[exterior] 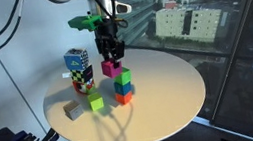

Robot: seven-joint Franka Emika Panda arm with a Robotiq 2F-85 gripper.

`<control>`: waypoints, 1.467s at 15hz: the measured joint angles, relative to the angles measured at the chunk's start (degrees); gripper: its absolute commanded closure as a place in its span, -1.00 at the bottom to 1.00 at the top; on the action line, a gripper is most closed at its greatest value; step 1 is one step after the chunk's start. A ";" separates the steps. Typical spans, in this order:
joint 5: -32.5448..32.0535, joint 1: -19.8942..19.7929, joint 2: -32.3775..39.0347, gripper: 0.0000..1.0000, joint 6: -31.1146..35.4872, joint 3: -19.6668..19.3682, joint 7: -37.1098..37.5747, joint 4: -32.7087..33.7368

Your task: Pick up the pink block and put it on the green block

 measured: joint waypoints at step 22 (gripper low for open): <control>0.00 0.89 5.96 0.40 0.03 0.07 4.35 9.07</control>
